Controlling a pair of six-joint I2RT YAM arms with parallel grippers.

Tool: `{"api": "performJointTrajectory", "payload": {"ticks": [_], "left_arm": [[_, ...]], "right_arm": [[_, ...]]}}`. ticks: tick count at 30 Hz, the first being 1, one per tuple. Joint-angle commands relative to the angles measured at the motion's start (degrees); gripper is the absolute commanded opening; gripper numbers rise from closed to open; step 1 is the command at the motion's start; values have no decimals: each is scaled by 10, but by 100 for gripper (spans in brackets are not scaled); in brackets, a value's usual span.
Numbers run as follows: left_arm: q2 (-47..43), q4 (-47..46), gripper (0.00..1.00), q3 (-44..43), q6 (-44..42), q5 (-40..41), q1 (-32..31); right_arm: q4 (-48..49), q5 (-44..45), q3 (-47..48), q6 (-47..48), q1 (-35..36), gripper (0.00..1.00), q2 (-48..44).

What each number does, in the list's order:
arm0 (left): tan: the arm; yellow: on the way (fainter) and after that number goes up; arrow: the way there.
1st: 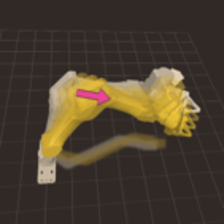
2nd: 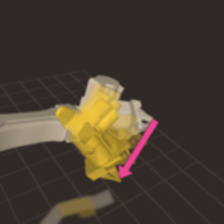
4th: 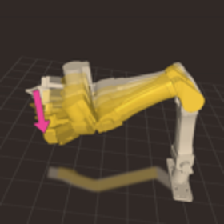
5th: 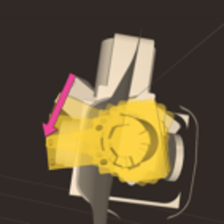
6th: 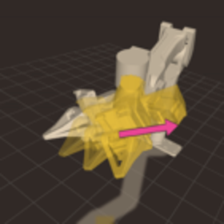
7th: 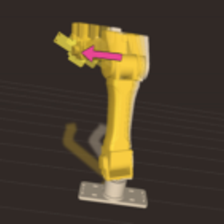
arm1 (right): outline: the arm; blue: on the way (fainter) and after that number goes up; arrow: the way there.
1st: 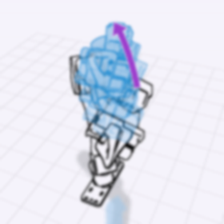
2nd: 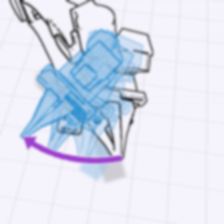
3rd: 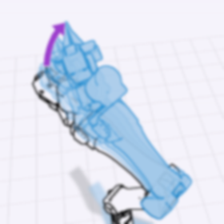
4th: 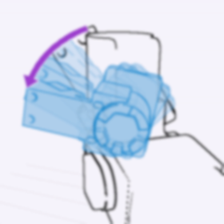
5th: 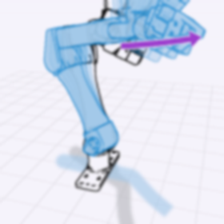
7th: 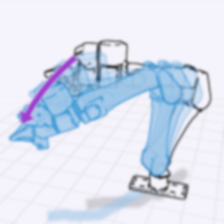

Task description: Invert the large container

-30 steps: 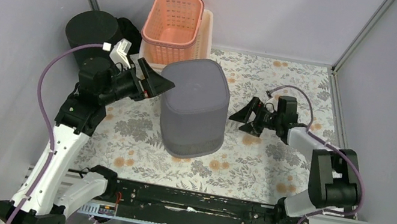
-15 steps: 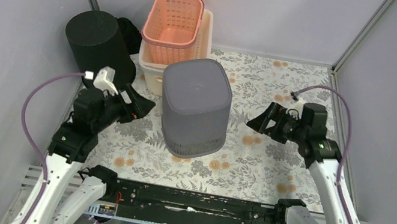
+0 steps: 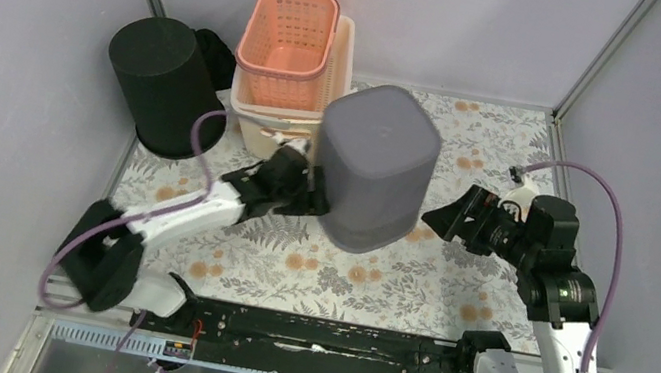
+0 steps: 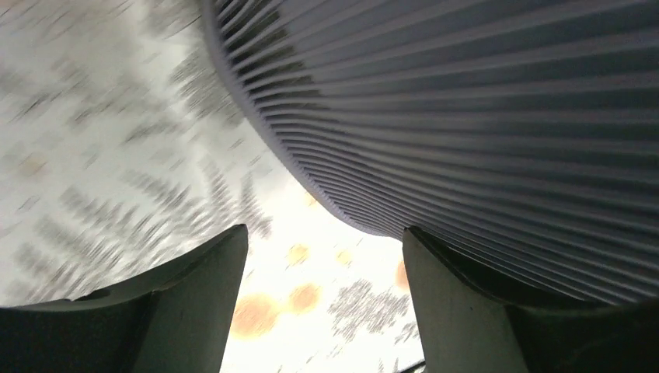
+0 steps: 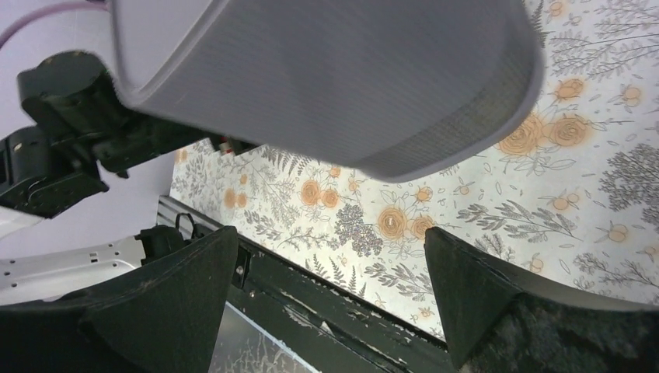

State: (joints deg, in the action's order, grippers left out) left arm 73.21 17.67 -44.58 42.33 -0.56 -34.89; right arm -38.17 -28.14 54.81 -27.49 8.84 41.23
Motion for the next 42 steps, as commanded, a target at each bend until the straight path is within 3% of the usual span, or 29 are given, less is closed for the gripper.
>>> {"api": "performJointTrajectory", "payload": {"ticks": [1, 7, 14, 16, 18, 22, 25, 28, 31, 35, 42], "left_arm": [[143, -136, 81, -144, 0, 72, -63], [397, -120, 82, -426, -51, 73, -90], [729, -23, 85, -940, -127, -13, -100], [801, -28, 86, -1030, -126, -74, -87], [775, -52, 87, -989, -126, -102, -78], [547, -211, 90, -599, -130, -87, -84], [396, -206, 94, -437, -125, -50, -91], [273, -157, 95, -334, -101, -12, -94], [175, -101, 96, -282, -100, 43, -94], [109, 3, 100, -305, -134, 151, -71], [80, 47, 100, -360, -159, 169, 41]], "right_arm": [[-61, 44, 40, 3, 0, 97, -42], [-81, 101, 19, -8, 1, 99, -83], [-78, 166, -9, -15, 0, 99, -88], [-69, 186, -18, -16, 1, 99, -85], [-60, 211, -24, -9, 1, 99, -73], [-14, 266, -33, -3, 0, 100, -29], [51, 302, -35, -5, 0, 100, 26], [166, 311, -40, -9, 0, 99, 116], [265, 315, -22, -7, -1, 99, 235], [352, 350, 28, -31, -10, 99, 371], [444, 383, 49, -136, -76, 99, 479]]}}
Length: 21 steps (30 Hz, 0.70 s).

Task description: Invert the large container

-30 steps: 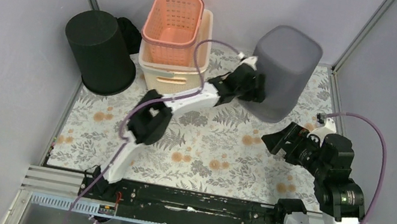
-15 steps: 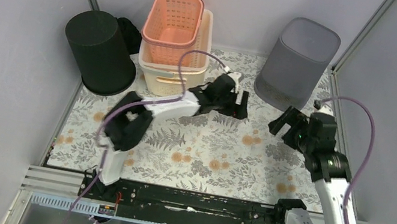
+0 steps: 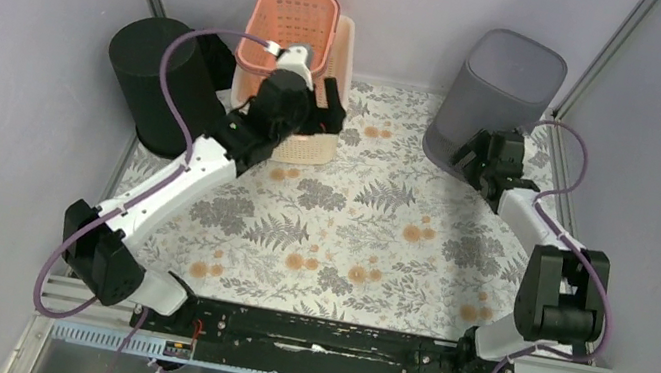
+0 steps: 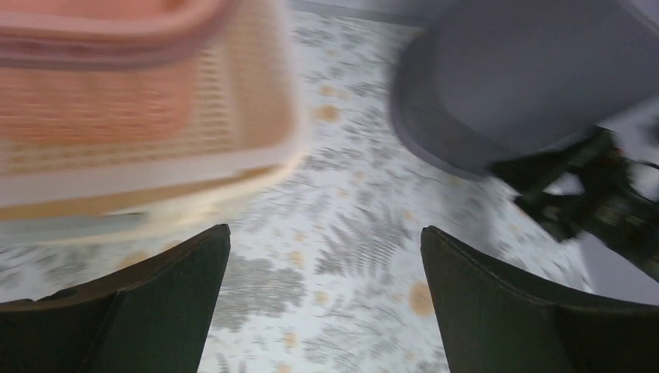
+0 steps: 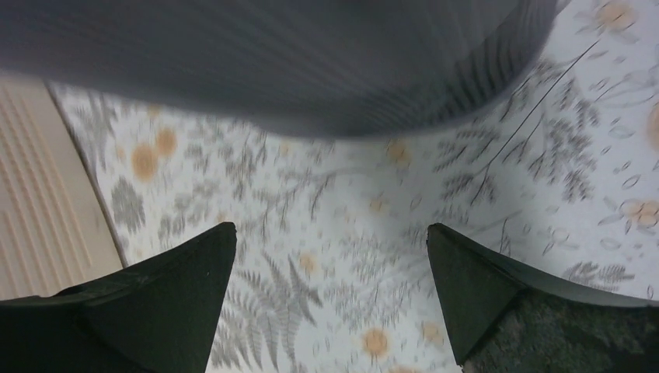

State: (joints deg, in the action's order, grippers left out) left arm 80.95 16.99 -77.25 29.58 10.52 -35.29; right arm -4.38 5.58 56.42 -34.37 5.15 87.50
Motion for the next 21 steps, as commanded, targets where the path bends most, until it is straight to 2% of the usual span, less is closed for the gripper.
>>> {"api": "performJointTrajectory", "payload": {"ticks": [1, 7, 12, 17, 21], "left_arm": [[5, 53, 100, -42, -41, 69, 53], [86, 81, 100, -137, -74, 87, 121], [145, 78, 100, -204, -127, 69, 133], [185, 70, 100, -267, -163, 40, 132], [266, 101, 100, -366, -198, 53, 132]], "right_arm": [[115, 50, 31, -75, -50, 99, 23], [120, 9, 58, -91, -142, 100, 74], [114, -30, 56, -78, -199, 100, 75], [112, -64, 5, -62, -220, 100, 15], [119, -152, -73, -75, -221, 100, -73]]}}
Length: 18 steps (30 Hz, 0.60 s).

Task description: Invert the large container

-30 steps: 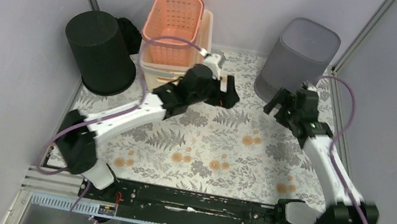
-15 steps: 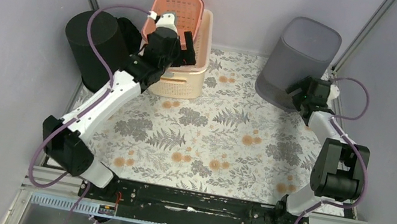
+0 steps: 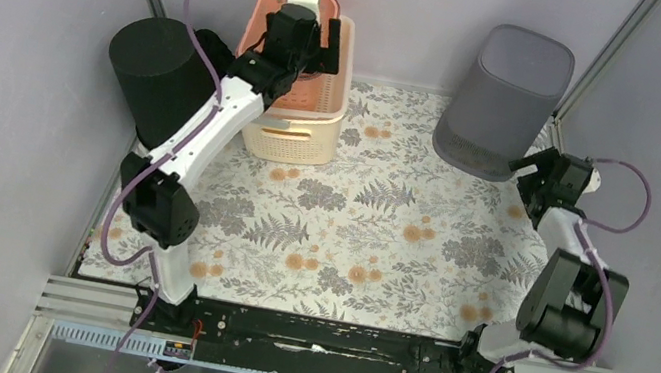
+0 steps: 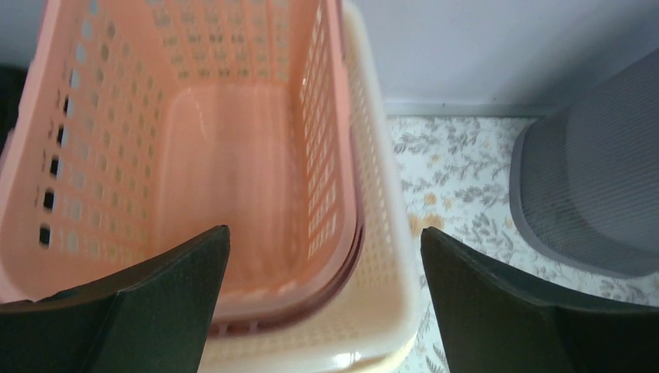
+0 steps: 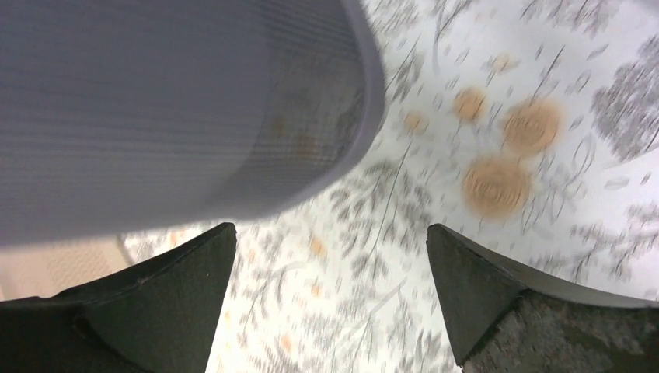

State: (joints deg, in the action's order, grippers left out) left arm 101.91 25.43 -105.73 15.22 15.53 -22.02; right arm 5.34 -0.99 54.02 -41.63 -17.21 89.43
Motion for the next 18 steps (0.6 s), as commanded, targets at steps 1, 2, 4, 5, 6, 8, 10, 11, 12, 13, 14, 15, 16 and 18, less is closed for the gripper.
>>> {"api": "performJointTrajectory", "payload": {"ticks": [1, 2, 4, 5, 6, 8, 10, 11, 12, 13, 14, 15, 16, 18], "left_arm": [[77, 29, 100, -105, -65, 7, -1], [93, 40, 100, -126, -73, 12, -1], [113, 44, 100, -142, -89, 13, -2], [120, 43, 100, -145, -95, 13, -3], [129, 43, 100, -149, -103, 19, -4], [149, 47, 100, -160, -108, 29, -4], [168, 44, 100, -167, -108, 32, -4], [180, 44, 100, -173, -106, 34, -3], [189, 46, 100, -181, -103, 34, -3], [205, 47, 98, -188, -101, 31, -3], [214, 48, 94, -196, -97, 31, -3], [222, 48, 87, -203, -96, 29, -3], [230, 50, 78, -212, -95, 25, -3], [241, 60, 55, -232, -90, 27, -3]], "right_arm": [[25, -101, -65, -4, 3, 100, -120], [23, -116, -77, -1, 3, 100, -138], [3, -144, -84, 17, 3, 100, -163], [-10, -156, -84, 26, 3, 100, -172], [-18, -171, -85, 30, 3, 99, -180], [-29, -193, -90, 37, 3, 100, -199], [-31, -218, -100, 33, 3, 100, -219], [-32, -230, -106, 32, 4, 100, -228], [-33, -238, -112, 30, 4, 100, -237], [-32, -251, -122, 28, 4, 100, -246], [-31, -258, -129, 27, 5, 100, -255], [-32, -264, -136, 27, 5, 100, -264], [-32, -270, -141, 27, 5, 100, -271], [-36, -274, -149, 34, 6, 100, -286]]}}
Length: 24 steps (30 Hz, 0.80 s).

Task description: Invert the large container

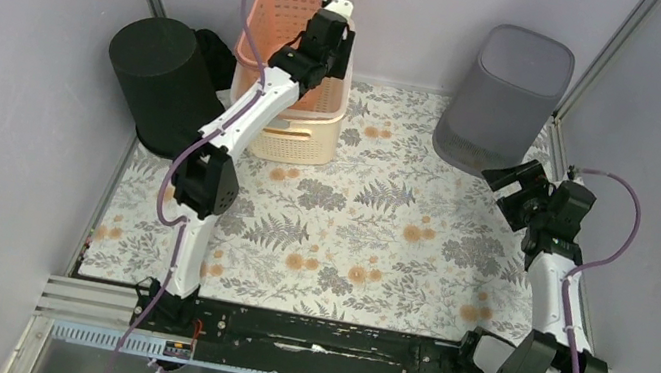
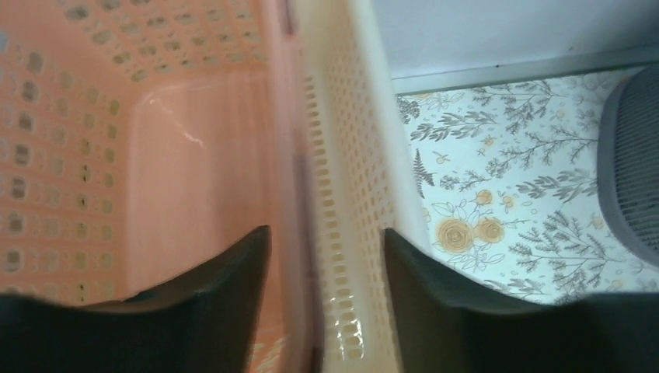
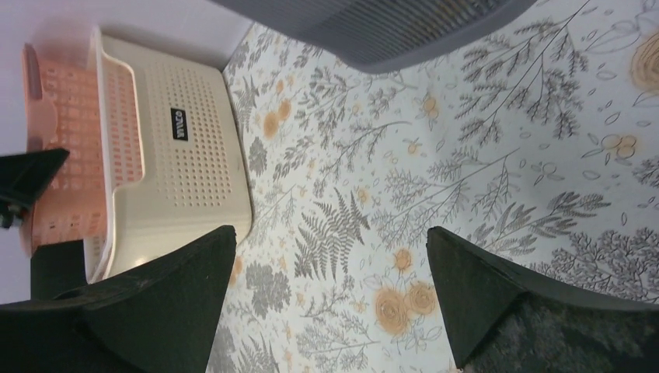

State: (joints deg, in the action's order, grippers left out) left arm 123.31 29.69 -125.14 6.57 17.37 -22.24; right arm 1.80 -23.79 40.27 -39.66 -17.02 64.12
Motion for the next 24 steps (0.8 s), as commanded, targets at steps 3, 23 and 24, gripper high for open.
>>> {"api": "performJointTrajectory", "payload": {"ticks": [3, 23, 24], "left_arm": [[29, 20, 9, -52, 3, 12, 0], [-243, 2, 0, -77, 99, -117, 20], [-261, 5, 0, -68, 116, -137, 20]], "right_arm": [[-4, -50, -16, 21, 4, 100, -40], [-71, -96, 50, 18, 5, 99, -115], [-79, -97, 55, 15, 4, 99, -124]]}}
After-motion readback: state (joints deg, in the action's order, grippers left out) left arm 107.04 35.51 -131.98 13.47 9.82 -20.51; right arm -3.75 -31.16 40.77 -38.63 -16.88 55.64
